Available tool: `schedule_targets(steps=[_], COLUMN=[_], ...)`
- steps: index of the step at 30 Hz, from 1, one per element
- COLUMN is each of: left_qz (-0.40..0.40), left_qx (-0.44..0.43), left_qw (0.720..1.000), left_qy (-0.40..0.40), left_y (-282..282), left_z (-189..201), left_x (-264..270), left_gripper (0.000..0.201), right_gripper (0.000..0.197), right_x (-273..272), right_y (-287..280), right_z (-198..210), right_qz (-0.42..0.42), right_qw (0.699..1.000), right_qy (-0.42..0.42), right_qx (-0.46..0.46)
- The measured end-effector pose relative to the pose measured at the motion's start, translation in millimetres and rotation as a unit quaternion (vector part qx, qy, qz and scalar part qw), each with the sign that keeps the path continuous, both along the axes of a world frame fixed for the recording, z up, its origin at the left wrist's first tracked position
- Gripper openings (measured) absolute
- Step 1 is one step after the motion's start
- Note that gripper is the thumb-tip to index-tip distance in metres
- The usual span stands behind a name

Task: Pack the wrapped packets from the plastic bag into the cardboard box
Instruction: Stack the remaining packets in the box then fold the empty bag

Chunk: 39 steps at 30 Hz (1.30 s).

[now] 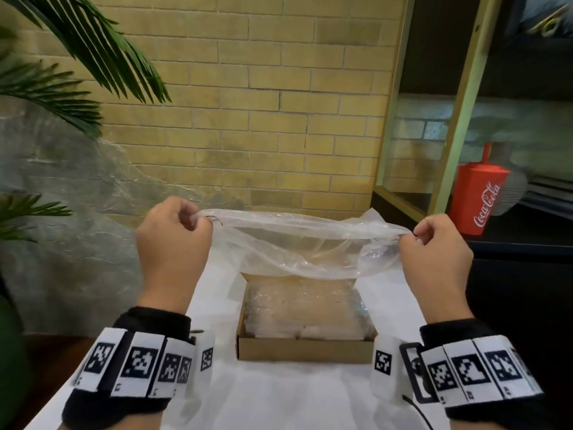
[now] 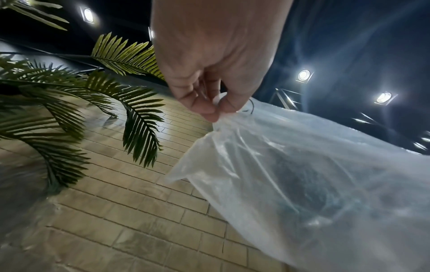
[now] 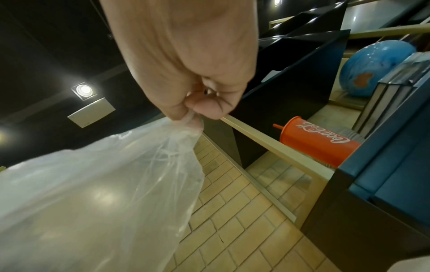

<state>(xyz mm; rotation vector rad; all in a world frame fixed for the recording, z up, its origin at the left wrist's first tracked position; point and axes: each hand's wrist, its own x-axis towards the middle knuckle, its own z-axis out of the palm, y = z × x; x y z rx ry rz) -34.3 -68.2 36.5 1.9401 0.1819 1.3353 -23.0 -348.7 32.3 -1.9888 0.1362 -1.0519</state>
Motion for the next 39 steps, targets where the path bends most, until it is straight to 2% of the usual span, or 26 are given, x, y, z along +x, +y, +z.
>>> schedule_targets(steps=[3, 6, 8, 11, 13, 15, 16, 17, 19, 22, 26, 28, 31, 33, 36, 39], left_qz=[-0.016, -0.085, -0.149, -0.241, -0.312, -0.382, -0.408, -0.423, -0.454, -0.515, -0.589, -0.609, -0.609, -0.610, -0.618, -0.625], left_qx=[-0.041, -0.100, -0.156, -0.211, -0.250, -0.288, -0.291, -0.287, -0.272, -0.285, -0.300, -0.273, -0.242, -0.228, -0.197, -0.162], left_qw=[0.999, 0.988, 0.972, 0.943, 0.912, 0.874, 0.862, 0.856, 0.843, 0.799, 0.735, 0.727, 0.738, 0.740, 0.739, 0.738], left_qy=[0.028, 0.076, 0.093, 0.094, 0.090, 0.079, 0.076, 0.078, 0.097, 0.122, 0.155, 0.159, 0.160, 0.166, 0.181, 0.196], left_y=[-2.9, -3.3, -5.4, -16.4, -21.9, -22.0, -20.6, -18.0, -15.5, -15.3, -16.6, -19.4, -28.1, -32.8, -39.2, -44.0], left_z=[1.3, -2.6, -4.8, -4.9, -3.1, -0.8, 0.6, 0.4, 0.2, -3.3, -7.0, -7.6, -7.8, -9.3, -11.6, -14.1], left_x=[1.0, 8.2, 11.7, 10.7, 8.7, 5.9, 4.4, 4.4, 3.0, 1.3, 1.5, 2.1, -0.1, -1.0, -2.8, -3.9], left_gripper=[0.009, 0.018, 0.015, 0.026, 0.034, 0.029, 0.018, 0.015, 0.022, 0.023, 0.022, 0.030, 0.022, 0.023, 0.018, 0.012], right_gripper=[0.004, 0.011, 0.010, 0.017, 0.024, 0.019, 0.015, 0.015, 0.018, 0.021, 0.050, 0.042, 0.048, 0.050, 0.044, 0.025], right_x=[-0.6, 0.1, -2.7, -1.4, 3.2, 7.7, 9.0, 9.6, 10.9, 10.5, 2.2, -3.0, -2.2, -1.2, -5.3, -9.1], right_y=[-3.8, -3.1, 2.0, 9.0, 7.6, -0.5, -4.7, -7.9, -10.9, -8.8, -5.6, -1.6, 3.0, 6.1, 16.2, 28.8], right_z=[1.3, 4.5, 6.5, 3.3, -0.2, -2.3, -2.4, -2.5, -3.2, -5.0, -5.0, -2.0, -3.1, -4.4, -3.3, -2.6], right_qz=[0.029, 0.095, 0.157, 0.192, 0.172, 0.144, 0.132, 0.127, 0.140, 0.219, 0.353, 0.404, 0.477, 0.507, 0.526, 0.534], right_qw=[0.999, 0.991, 0.976, 0.972, 0.976, 0.978, 0.977, 0.975, 0.970, 0.954, 0.917, 0.898, 0.861, 0.845, 0.836, 0.832], right_qy=[0.013, 0.041, 0.058, 0.067, 0.070, 0.071, 0.071, 0.071, 0.072, 0.068, 0.067, 0.077, 0.072, 0.068, 0.066, 0.069], right_qx=[0.034, 0.090, 0.137, 0.117, 0.110, 0.136, 0.155, 0.170, 0.188, 0.192, 0.172, 0.158, 0.163, 0.157, 0.142, 0.132])
